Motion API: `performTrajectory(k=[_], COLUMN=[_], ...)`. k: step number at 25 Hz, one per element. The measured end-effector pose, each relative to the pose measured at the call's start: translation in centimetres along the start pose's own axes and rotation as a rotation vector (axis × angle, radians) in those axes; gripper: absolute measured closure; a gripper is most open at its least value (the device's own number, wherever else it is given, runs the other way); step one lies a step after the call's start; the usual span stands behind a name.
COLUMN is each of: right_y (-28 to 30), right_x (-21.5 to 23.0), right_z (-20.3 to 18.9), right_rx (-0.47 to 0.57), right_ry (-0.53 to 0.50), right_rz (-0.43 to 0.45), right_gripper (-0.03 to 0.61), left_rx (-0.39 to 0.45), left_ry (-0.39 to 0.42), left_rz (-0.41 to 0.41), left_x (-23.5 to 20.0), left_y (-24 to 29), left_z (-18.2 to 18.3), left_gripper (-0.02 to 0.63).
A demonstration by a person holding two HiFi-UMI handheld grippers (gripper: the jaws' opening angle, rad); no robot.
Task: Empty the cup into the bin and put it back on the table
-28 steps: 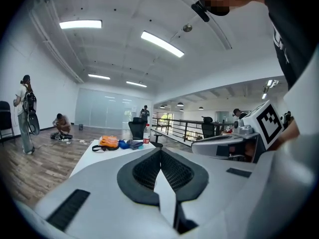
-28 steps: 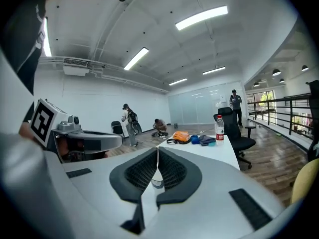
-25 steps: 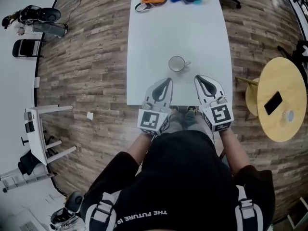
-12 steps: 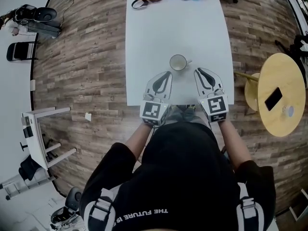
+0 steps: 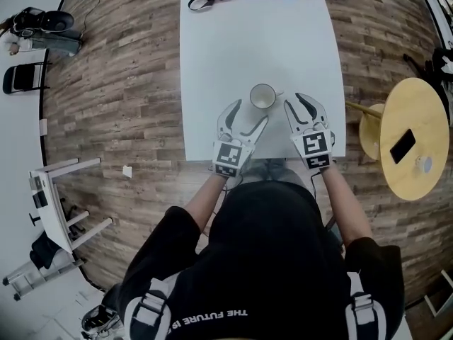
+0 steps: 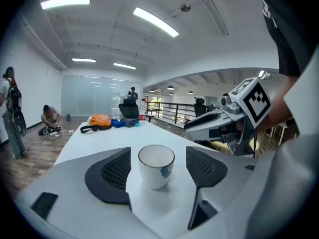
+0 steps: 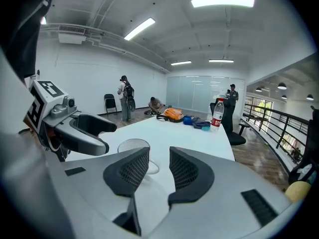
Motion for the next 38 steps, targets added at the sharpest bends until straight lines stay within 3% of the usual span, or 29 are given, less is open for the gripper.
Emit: performTrajectory(k=[6,16,29,38], right_y=[3.9,6.8,7.1,7.0], right_x=[1.3,2.5,3.1,2.2], right_z=[-3.4,-5.2,-5.5,-4.5], right_rx=[-0.091,-0.143,-0.134,-0.096], right_ry=[-0.012,-0.023,-0.015,0.009], right_rz=[0.021,0.036,0.042,0.089], right_gripper=[0.462,0.462,0.462,0.462], left_rx=[-0.06,-0.066,-0.018,0.061], left_ry=[0.059,0.148,0.13,0.009], left_rz=[-0.078,-0.242,-0.317,-0.36], left_x=[-0.8,-2.0,-2.1,-2.6], left_y=[4.3,8.8,10.6,8.4], left_z=[-5.5,-6.9,-6.0,-4.6], left_gripper=[0.247,0.242,0.242,0.242])
Point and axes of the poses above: the fingertips, and each gripper's own axes: y forward along the fingers, x to its right, z out of its top, the point moved 10 cm from there along -y, backward along the fingers, and after that the axes turned 8 degrees about y, right-handed, at the moved point
